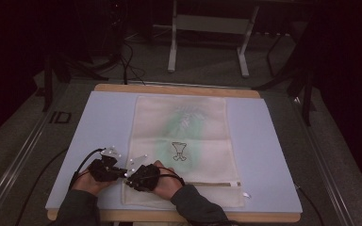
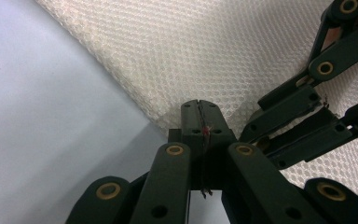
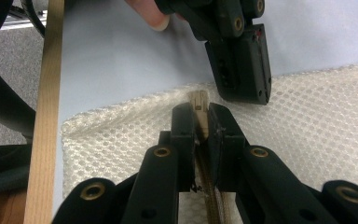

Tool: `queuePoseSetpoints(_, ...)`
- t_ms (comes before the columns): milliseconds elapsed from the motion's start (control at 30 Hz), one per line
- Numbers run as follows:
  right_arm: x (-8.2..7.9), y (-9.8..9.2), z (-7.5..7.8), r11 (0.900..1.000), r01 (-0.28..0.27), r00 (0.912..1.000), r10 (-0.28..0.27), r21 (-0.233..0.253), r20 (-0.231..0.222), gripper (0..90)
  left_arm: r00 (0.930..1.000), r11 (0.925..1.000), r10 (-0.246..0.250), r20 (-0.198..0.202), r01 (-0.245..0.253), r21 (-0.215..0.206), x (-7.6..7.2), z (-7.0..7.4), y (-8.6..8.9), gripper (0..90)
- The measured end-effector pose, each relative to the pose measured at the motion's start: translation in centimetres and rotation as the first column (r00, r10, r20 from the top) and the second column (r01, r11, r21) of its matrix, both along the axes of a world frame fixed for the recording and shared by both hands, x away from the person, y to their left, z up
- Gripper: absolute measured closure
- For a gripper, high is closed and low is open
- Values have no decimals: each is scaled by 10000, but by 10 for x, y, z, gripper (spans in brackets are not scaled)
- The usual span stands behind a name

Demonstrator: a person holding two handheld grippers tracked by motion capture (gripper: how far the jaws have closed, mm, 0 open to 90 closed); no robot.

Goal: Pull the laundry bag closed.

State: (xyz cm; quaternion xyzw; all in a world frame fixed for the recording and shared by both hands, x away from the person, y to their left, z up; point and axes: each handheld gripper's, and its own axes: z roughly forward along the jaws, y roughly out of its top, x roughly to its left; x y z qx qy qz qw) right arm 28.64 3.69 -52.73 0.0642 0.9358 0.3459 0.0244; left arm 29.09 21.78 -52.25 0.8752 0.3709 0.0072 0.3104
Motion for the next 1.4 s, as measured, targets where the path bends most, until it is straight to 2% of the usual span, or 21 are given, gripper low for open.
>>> queuePoseSetpoints(200,-1,-4,2,9997,-44,9999,47,-231,112,824,10000,10000,-50,14,50,25,0,0,0,898)
queuePoseSetpoints(633,-6,-6,3,9993,-64,9989,82,-379,471,823,9999,9999,-128,89,128,66,0,0,0,898)
queuePoseSetpoints(1400,-8,-15,8,9963,-162,9979,214,-844,611,823,9997,9998,-205,132,204,80,0,0,-1,898)
